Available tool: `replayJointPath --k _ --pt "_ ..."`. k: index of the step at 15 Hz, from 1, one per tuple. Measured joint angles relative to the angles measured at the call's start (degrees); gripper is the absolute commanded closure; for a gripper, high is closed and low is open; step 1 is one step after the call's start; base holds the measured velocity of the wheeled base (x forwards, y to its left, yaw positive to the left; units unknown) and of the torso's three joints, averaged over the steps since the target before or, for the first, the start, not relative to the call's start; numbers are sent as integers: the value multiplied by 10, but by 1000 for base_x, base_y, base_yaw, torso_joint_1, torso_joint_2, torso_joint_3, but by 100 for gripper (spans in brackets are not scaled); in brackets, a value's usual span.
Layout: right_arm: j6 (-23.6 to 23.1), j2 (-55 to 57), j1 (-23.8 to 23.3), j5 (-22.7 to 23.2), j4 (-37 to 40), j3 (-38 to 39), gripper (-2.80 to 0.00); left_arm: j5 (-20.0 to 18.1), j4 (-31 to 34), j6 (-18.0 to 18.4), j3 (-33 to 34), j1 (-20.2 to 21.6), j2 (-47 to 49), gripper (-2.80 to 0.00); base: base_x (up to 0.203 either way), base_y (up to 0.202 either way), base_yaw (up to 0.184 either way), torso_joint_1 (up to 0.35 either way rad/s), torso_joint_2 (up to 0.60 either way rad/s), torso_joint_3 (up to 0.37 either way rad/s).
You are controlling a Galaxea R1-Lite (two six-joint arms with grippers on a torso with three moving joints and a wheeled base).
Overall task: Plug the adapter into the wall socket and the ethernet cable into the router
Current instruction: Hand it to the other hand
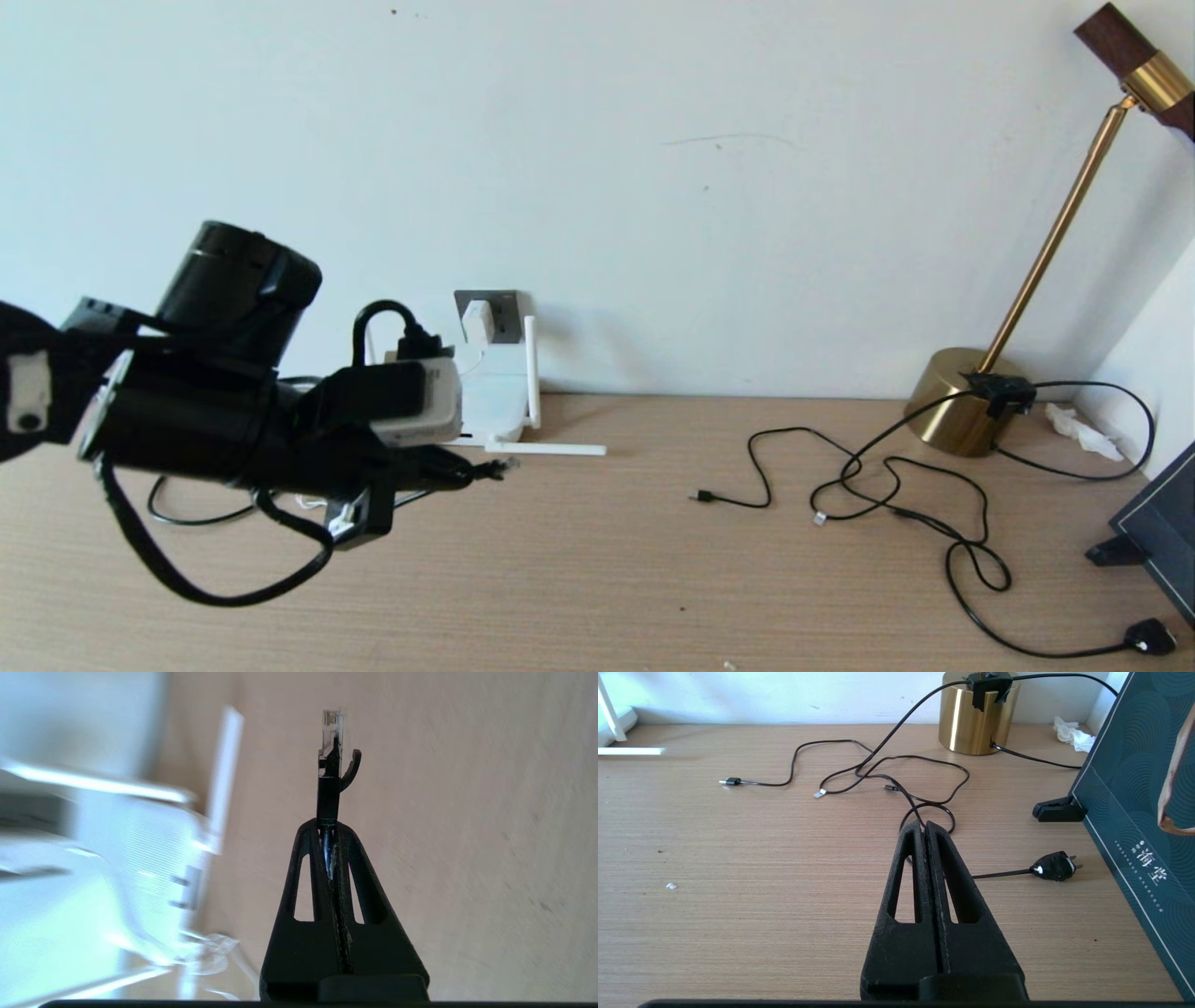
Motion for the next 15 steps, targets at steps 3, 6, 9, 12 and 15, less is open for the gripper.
replayJointPath --k 3,6,9,12,15 --pt "2 0 0 0 0 -1 0 103 14 -13 -55 -58 -6 0 0 0 0 0 0 0" --pt "9 0 0 3 -10 -16 0 233 -13 -9 -47 -116 -22 0 0 0 0 0 0 0" --pt "48 27 0 50 33 -127 0 336 -111 -3 10 -187 -51 0 0 0 0 0 0 0" --pt "115 132 1 174 95 -228 0 341 -158 1 45 -242 -82 0 0 0 0 0 0 0" --pt "156 274 1 324 74 -286 0 327 -197 9 63 -284 -92 0 0 0 0 0 0 0"
